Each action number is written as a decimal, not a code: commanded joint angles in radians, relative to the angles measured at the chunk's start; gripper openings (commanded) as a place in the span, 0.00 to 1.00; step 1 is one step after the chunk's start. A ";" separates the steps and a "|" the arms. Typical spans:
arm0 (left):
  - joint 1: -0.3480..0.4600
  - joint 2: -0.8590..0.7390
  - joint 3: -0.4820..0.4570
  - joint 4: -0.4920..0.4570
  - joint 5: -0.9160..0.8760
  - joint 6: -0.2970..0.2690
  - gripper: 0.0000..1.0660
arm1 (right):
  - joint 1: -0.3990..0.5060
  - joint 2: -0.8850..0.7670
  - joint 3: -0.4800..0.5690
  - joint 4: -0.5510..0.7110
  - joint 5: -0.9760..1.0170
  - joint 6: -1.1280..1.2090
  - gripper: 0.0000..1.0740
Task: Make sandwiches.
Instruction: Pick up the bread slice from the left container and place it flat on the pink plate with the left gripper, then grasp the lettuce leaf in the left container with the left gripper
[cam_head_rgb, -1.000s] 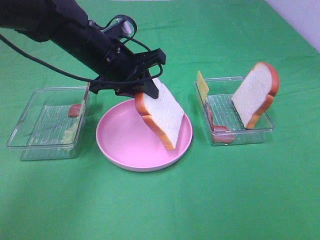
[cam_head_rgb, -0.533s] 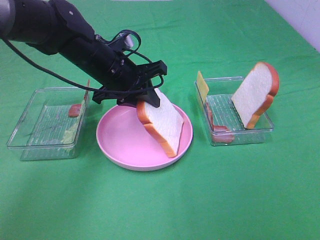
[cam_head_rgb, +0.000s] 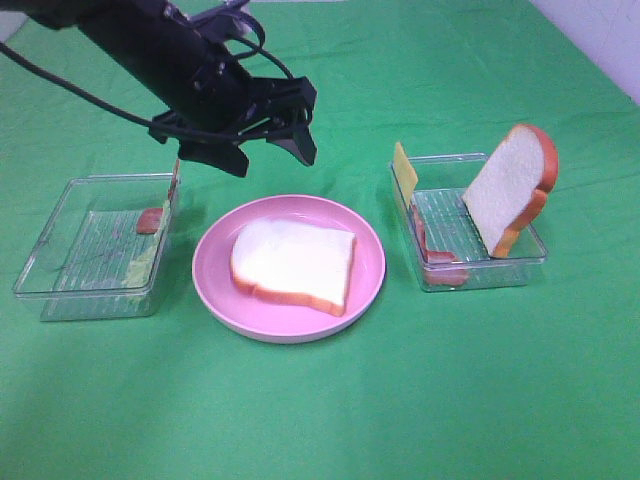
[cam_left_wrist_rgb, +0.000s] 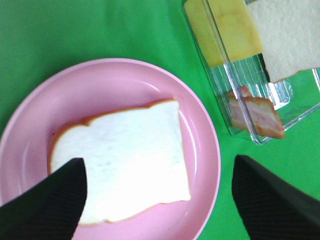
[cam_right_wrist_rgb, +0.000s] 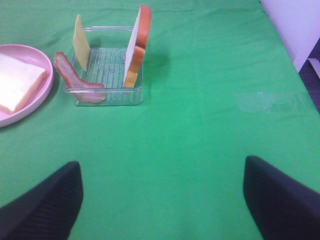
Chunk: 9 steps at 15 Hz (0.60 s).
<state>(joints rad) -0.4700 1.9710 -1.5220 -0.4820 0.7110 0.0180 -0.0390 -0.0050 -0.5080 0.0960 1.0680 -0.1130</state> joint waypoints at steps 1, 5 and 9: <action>-0.004 -0.055 -0.064 0.178 0.114 -0.134 0.71 | -0.004 -0.015 0.001 -0.002 -0.007 -0.012 0.77; -0.004 -0.067 -0.180 0.385 0.408 -0.289 0.71 | -0.004 -0.015 0.001 -0.001 -0.007 -0.012 0.77; -0.004 -0.054 -0.192 0.474 0.518 -0.332 0.71 | -0.004 -0.015 0.001 -0.001 -0.007 -0.012 0.77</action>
<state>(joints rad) -0.4700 1.9160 -1.7110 -0.0130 1.2040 -0.3030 -0.0390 -0.0050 -0.5080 0.0960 1.0680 -0.1130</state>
